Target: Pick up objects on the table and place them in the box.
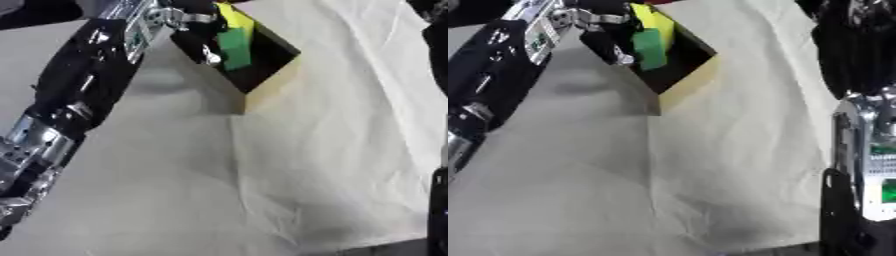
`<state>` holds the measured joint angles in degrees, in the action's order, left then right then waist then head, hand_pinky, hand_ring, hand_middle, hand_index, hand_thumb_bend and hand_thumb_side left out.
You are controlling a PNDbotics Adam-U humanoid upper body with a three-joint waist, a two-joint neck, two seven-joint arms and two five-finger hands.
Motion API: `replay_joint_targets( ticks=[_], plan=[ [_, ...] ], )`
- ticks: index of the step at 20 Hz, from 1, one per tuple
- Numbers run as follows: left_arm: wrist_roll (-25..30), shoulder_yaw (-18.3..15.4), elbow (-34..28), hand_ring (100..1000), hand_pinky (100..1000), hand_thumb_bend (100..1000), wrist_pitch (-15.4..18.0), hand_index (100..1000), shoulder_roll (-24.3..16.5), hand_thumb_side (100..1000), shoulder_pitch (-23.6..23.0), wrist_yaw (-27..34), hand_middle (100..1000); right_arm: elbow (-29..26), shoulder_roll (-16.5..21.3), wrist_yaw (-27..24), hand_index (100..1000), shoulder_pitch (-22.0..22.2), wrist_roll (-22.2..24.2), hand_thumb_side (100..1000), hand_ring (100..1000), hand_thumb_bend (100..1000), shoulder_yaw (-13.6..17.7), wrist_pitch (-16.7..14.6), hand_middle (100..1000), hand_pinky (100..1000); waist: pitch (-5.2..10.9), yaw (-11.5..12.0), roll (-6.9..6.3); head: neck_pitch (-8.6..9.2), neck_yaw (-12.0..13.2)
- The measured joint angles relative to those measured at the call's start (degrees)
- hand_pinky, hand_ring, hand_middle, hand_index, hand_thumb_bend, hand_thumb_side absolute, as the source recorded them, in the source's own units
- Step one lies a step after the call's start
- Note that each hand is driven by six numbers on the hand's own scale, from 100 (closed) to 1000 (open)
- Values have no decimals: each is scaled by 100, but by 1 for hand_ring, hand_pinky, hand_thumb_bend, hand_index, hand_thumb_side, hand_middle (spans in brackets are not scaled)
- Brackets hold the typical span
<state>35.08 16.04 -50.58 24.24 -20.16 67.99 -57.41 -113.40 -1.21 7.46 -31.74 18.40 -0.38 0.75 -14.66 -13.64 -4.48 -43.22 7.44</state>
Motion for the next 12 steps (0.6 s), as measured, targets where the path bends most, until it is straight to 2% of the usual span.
replay_joint_targets(
  ticks=[4,12],
  plan=[
    [-45,-1,-8,655,498,312,47,724,1,963,-11,-6,540,0,0,-2,718,0,-9,997,794,100,0,9,589,793,0,0,0,0,0],
    [-36,-1,-89,684,516,340,80,757,1,970,-45,5,568,0,0,-9,718,2,-19,998,794,100,0,20,589,792,1,1,0,0,0]
  ],
)
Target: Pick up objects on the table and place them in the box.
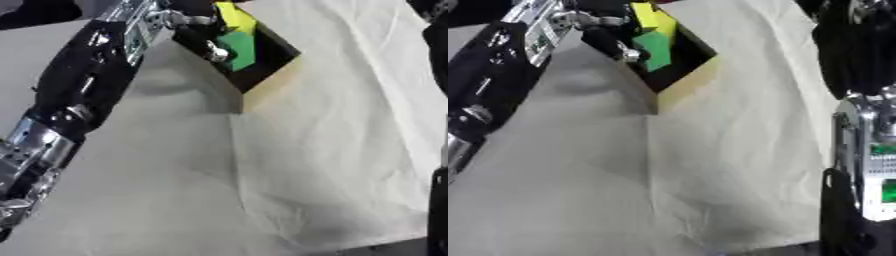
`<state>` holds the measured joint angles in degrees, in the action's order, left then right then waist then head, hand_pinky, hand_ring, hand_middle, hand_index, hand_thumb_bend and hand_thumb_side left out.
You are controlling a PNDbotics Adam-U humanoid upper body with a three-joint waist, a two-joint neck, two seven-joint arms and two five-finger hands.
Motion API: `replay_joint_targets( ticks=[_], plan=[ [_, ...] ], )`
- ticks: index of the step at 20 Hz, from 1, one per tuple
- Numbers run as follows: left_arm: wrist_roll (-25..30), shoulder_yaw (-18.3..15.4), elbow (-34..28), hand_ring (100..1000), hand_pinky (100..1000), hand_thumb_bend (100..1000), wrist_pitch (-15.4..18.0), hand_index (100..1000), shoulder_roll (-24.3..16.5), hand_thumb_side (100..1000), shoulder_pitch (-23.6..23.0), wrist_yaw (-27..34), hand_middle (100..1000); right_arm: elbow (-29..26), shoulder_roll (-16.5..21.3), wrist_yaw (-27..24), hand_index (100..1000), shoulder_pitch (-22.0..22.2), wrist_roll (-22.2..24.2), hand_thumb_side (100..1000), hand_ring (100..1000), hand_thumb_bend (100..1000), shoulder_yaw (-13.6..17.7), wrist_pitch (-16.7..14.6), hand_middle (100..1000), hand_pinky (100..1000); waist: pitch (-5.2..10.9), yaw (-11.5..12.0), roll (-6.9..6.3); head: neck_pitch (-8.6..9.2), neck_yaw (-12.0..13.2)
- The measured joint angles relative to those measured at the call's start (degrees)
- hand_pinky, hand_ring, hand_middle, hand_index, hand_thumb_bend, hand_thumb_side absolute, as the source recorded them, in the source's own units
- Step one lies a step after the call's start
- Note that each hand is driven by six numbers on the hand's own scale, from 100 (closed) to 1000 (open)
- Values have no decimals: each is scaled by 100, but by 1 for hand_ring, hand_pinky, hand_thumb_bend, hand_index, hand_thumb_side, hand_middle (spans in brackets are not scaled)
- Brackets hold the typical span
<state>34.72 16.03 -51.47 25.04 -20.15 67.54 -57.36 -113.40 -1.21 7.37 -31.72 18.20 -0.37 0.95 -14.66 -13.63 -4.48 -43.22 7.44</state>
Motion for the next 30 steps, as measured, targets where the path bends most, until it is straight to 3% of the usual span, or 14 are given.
replay_joint_targets(
  ticks=[3,9,16,18,30],
  plan=[
    [15,1,-50,703,526,403,15,781,0,982,-1,5,589,0,0,-11,718,1,-4,998,794,100,0,5,589,792,3,0,0,0,0],
    [23,3,-124,710,532,383,23,786,0,987,-6,-9,596,0,-1,-22,718,5,-7,999,794,100,0,7,589,792,19,1,1,0,0],
    [55,4,-389,684,505,211,17,764,-15,934,-66,218,574,0,-2,-38,718,28,-5,997,794,100,0,9,589,791,24,29,1,0,0],
    [75,14,-551,675,493,100,37,759,-52,883,-116,347,569,0,-2,-39,718,29,-7,995,795,100,1,8,589,791,36,39,1,-1,-2],
    [-234,43,-1981,648,459,100,390,752,-765,771,-819,1250,556,0,-1,3,717,-8,-92,981,795,100,37,-25,591,791,133,215,114,-59,-147]
  ],
)
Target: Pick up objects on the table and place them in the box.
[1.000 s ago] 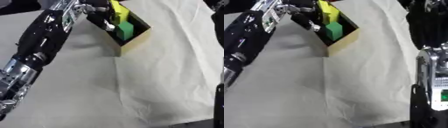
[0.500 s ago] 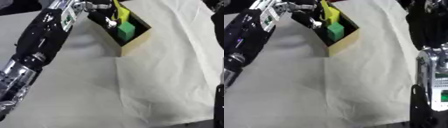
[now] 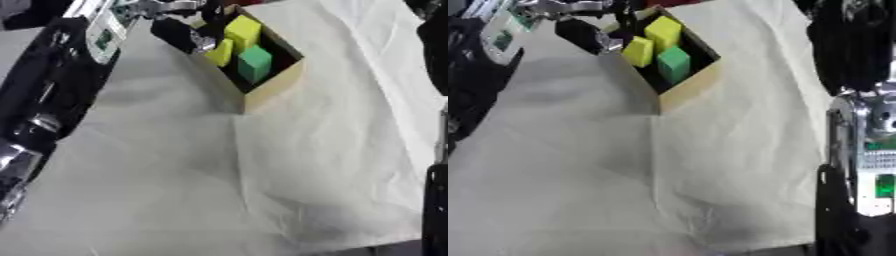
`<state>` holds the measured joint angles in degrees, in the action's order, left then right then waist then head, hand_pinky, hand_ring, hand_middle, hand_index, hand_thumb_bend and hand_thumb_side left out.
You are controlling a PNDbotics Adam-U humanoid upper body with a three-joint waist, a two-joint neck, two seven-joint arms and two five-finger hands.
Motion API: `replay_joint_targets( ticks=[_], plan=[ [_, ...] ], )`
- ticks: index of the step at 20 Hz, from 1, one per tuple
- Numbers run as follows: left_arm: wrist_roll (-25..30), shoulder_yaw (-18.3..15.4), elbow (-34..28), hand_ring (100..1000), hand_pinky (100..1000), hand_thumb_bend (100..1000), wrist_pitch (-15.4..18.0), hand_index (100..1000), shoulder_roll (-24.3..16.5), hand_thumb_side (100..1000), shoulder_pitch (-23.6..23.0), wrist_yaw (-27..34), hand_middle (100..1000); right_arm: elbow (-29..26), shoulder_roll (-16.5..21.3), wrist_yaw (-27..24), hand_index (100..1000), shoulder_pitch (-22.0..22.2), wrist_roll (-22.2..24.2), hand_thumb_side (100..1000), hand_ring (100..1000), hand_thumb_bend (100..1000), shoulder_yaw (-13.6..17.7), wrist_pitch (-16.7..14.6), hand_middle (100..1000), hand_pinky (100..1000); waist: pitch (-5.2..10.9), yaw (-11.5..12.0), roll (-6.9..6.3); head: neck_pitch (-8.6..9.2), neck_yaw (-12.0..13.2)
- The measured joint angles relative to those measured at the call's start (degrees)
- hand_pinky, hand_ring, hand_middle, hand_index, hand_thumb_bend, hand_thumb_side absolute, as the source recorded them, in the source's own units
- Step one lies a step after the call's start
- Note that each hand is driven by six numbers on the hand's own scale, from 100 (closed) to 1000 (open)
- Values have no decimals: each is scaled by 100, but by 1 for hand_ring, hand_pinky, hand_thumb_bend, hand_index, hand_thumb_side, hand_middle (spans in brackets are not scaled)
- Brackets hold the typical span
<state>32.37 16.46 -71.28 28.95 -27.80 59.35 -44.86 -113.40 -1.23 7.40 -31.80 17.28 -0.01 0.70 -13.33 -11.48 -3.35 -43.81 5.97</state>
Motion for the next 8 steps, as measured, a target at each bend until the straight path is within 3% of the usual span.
replay_joint_targets(
  ticks=[8],
  plan=[
    [-396,-161,-1017,619,418,100,-186,748,-560,741,-761,626,543,0,-6,65,717,-95,-75,972,795,100,31,-38,591,791,30,108,125,-1,-125]
  ],
)
